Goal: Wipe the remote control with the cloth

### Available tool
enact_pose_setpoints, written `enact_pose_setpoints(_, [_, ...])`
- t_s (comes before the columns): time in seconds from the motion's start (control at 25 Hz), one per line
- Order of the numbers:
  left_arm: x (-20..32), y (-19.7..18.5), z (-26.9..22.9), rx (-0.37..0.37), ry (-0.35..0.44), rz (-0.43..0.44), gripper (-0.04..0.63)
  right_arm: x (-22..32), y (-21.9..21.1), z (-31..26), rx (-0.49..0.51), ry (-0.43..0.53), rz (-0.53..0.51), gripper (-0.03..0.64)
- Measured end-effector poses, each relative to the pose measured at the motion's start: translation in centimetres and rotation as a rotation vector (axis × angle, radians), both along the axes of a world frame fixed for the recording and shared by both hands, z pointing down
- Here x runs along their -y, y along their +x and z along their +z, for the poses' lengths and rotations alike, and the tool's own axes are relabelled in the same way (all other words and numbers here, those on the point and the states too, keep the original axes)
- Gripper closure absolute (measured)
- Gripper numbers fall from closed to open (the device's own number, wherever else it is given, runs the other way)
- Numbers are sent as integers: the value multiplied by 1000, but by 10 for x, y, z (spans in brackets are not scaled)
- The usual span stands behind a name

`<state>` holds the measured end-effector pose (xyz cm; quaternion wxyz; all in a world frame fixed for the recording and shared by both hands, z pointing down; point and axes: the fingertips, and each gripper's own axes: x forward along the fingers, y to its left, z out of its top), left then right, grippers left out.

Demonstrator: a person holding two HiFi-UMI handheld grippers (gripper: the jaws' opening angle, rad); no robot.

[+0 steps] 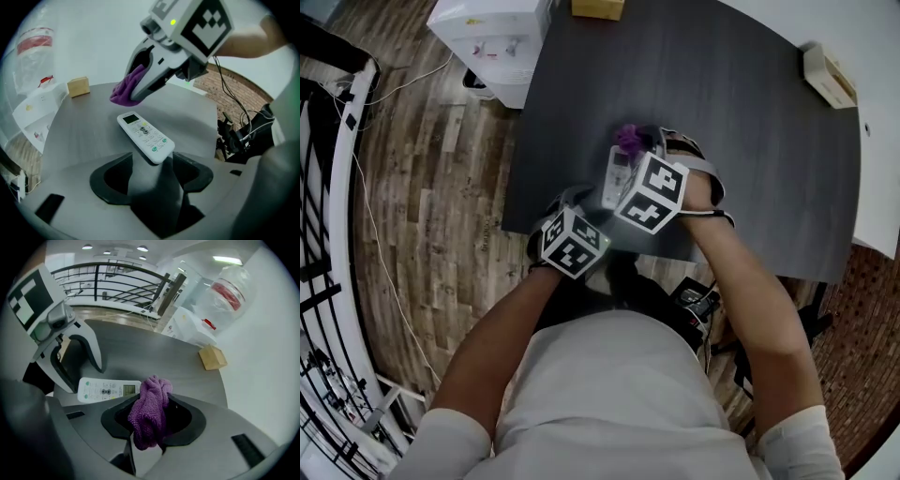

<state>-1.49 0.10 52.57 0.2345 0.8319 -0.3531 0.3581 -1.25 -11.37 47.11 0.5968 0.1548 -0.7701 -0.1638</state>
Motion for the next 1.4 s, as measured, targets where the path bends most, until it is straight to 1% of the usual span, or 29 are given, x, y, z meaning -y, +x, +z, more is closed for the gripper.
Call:
enact_pose_setpoints(0.16, [2,0,1,11,11,31,327,-8,-12,18,-96,50,-110,486])
enact_pose_setpoints(0.36, [1,0,2,22,12,47,331,-21,-14,19,-133,90,-164,486])
enact_pose_setpoints(0.48, [1,1,2,23,6,50,331,-32,-13,21,-141,77,-176,488])
enact_pose_setpoints(0.6, [2,0,2,23,11,54,331,-46,-15,23,-137,31,-192,488])
enact_pose_setpoints(0.68, [2,0,2,24,10,52,331,-49,-15,23,-129,6,-182,488])
enact_pose_setpoints(0.88, [2,1,2,25,2,46,331,-51,-13,22,-80,-85,-114,488])
enact_pose_setpoints(1.04, [2,2,2,28,-1,49,331,-57,-10,21,-19,-163,-61,488])
enact_pose_setpoints(1.16, [2,1,2,25,-2,41,331,-63,-10,16,29,-207,-45,488])
enact_pose_setpoints(1.2, [3,0,2,20,-2,30,332,-63,-10,12,50,-212,-37,488])
enact_pose_setpoints(1.28, [6,-2,1,10,-1,4,364,-58,-9,3,89,-198,-12,488])
enact_pose_setpoints(1.32, [7,-4,1,6,-1,-4,374,-55,-8,1,95,-180,-9,488])
enact_pose_setpoints(1.4, [8,-5,1,1,2,-12,376,-55,-8,3,67,-146,-42,488])
